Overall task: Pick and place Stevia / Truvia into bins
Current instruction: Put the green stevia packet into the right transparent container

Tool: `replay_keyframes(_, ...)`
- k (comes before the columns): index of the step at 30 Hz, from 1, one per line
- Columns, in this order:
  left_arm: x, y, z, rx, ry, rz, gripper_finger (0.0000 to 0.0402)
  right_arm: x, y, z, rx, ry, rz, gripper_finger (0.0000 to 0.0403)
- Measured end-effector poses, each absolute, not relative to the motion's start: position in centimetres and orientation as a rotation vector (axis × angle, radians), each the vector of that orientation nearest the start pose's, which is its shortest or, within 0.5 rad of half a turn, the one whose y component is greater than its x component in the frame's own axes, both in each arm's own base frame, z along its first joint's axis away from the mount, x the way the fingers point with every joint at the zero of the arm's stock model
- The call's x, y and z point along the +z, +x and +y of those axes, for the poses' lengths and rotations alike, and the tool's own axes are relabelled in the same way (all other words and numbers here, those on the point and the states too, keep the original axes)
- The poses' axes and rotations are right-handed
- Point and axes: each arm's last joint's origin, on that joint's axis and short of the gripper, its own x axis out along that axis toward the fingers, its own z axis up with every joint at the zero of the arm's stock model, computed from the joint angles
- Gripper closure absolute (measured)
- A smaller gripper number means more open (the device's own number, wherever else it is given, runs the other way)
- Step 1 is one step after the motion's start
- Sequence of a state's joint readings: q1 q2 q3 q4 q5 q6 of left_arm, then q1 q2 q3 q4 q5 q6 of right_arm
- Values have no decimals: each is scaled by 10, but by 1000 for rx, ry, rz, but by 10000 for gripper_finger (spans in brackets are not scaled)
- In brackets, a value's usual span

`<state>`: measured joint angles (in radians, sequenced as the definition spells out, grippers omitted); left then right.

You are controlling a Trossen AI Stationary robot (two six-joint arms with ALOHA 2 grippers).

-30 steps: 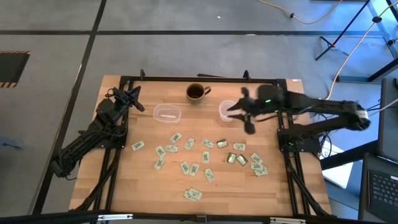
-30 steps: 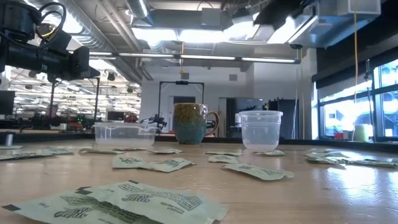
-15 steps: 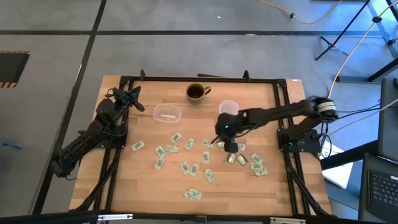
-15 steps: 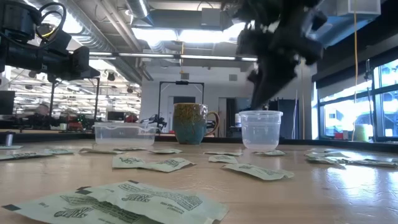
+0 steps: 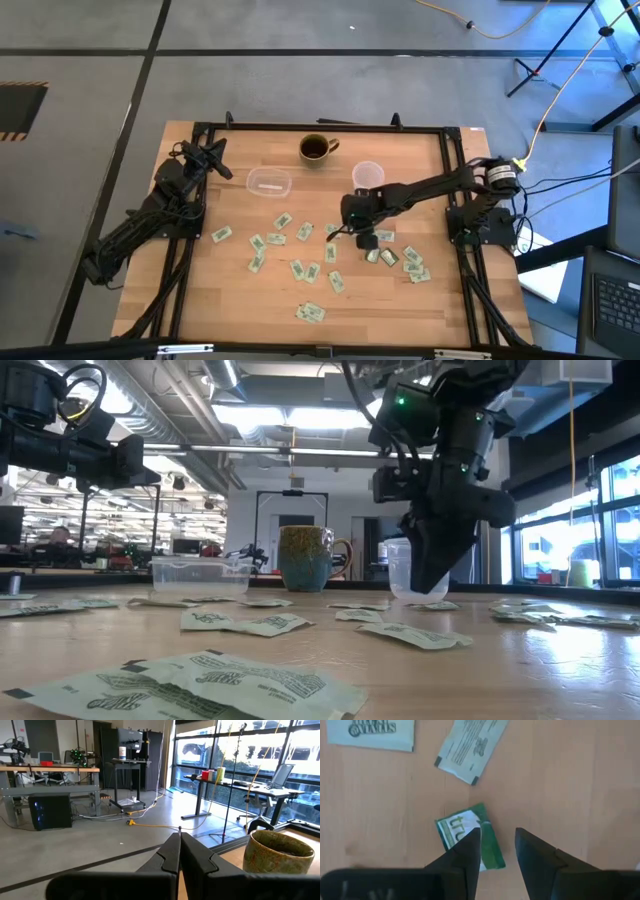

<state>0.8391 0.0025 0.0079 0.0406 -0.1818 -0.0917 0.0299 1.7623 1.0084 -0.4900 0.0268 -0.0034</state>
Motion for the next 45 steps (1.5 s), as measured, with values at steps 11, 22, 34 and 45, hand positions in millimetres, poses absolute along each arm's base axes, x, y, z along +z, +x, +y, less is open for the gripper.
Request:
replay_keyframes(11,170,61,75,1018,-68,-92,395,134,322,9,9,-39,1289,335)
replay_keyframes(22,170,61,75,1018,-68,-92,395,132,323,9,12,-41,1291,391)
replay_keyframes(34,170,61,75,1018,-68,-92,395,138,326,9,10,-42,1326,400)
replay_keyframes(45,170,61,75,1018,-68,-92,395,193,344,10,73,-121,1384,399)
